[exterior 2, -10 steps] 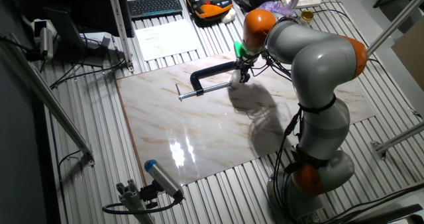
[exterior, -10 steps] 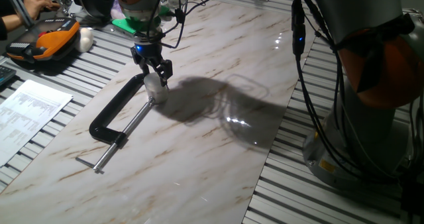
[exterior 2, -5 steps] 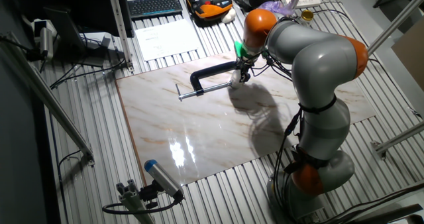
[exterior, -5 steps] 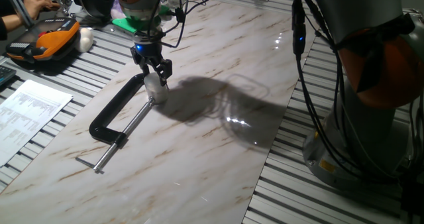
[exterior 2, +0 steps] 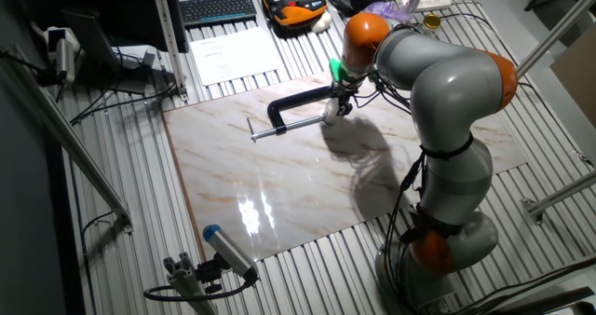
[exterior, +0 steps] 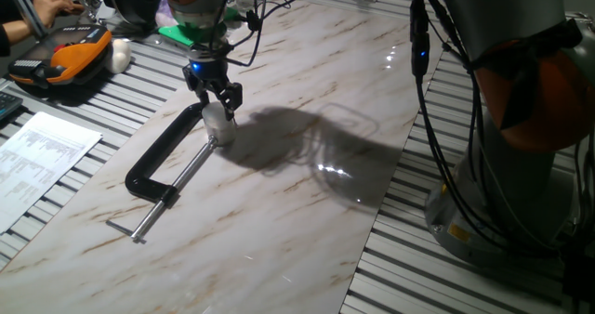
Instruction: Unscrew the lid from the jar
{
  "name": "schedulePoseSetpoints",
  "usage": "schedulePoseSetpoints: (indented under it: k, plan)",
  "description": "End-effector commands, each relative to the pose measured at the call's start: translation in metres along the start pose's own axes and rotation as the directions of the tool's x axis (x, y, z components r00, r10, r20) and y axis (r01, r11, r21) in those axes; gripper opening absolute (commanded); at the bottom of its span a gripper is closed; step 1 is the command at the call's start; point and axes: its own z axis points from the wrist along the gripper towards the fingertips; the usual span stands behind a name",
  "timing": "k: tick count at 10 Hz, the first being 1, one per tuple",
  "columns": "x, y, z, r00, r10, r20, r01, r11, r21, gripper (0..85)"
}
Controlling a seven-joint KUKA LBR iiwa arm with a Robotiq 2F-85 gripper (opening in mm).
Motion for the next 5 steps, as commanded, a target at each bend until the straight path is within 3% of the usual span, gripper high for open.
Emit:
schedulePoseSetpoints:
  k: [1, 5]
  plan:
    - [0.0002, 0.0001, -0.0001, 1.0, -0.017, 0.0, 0.017, 1.0, 0.001, 51.0]
    - [0.0, 0.0006, 0.0002, 0.996, -0.089, 0.0, 0.089, 0.996, 0.003, 51.0]
